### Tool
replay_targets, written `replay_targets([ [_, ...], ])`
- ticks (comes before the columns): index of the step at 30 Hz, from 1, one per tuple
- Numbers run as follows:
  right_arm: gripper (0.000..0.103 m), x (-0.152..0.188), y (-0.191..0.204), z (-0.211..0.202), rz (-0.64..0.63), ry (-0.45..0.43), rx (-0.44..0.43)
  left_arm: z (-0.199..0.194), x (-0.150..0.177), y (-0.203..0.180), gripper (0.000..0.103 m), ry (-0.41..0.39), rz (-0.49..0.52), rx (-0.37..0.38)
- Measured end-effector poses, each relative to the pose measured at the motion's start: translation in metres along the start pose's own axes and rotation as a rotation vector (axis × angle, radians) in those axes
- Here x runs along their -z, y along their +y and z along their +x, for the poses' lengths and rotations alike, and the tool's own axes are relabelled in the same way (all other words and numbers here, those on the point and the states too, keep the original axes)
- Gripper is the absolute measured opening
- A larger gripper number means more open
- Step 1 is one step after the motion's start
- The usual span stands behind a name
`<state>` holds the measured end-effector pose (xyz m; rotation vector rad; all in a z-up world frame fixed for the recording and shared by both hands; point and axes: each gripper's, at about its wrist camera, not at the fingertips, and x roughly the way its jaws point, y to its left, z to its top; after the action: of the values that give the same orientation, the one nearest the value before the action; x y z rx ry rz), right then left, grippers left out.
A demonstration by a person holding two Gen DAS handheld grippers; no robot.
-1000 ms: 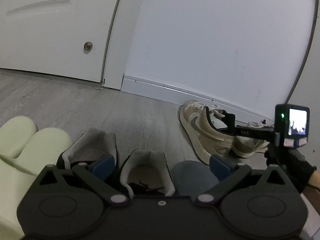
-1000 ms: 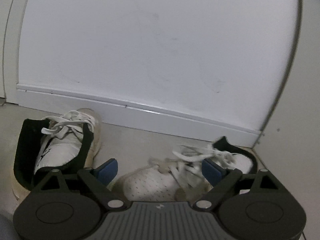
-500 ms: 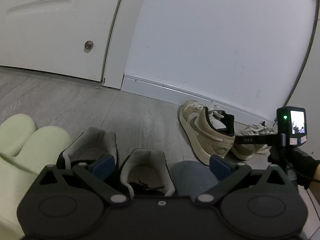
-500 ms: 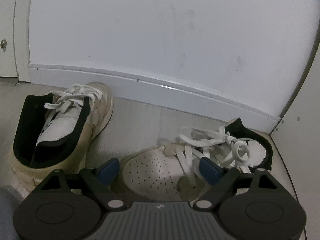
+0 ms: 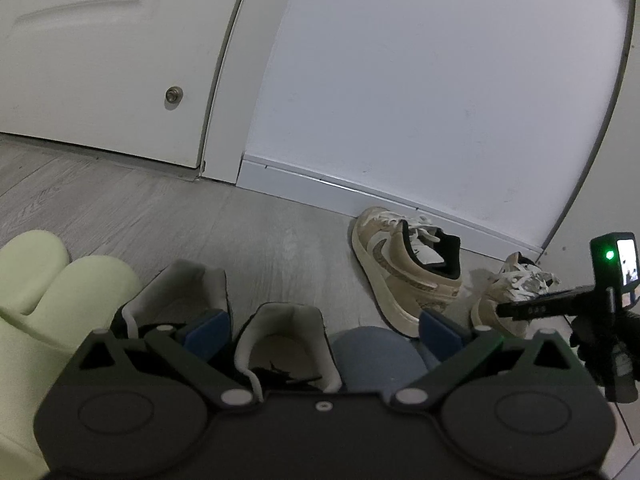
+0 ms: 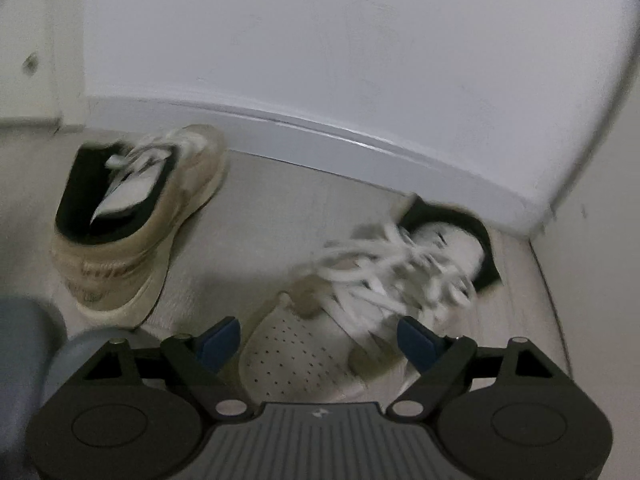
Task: Organize scattered shoes
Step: 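Lower the white sneaker with the right tool beside the other white sneaker, then grasp the white Jordan Air sneaker with the right tool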
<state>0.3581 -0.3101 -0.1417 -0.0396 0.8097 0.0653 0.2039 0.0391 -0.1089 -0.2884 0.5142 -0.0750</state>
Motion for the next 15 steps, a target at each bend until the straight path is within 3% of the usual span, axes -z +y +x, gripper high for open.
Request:
replay_targets([
  [2, 0.087, 0.000, -0.015, -0.002, 0.166, -0.011, -0.013, 0.000, 0.000, 0.000, 0.103, 0.000, -0.005, 0.003],
  [4, 0.087, 0.001, -0.028, 0.000, 0.347, -0.043, 0.040, 0.000, 0.000, 0.000, 0.103, 0.000, -0.006, 0.006],
  [8, 0.095, -0.001, -0.020, 0.014, 0.362, -0.111, 0.192, 0.000, 0.000, -0.002, 0.103, 0.004, 0.004, 0.011],
  [15, 0.103, -0.011, -0.009, 0.066, 0.275, -0.082, 0.239, 0.001, -0.001, 0.000, 0.103, 0.017, -0.007, 0.014],
])
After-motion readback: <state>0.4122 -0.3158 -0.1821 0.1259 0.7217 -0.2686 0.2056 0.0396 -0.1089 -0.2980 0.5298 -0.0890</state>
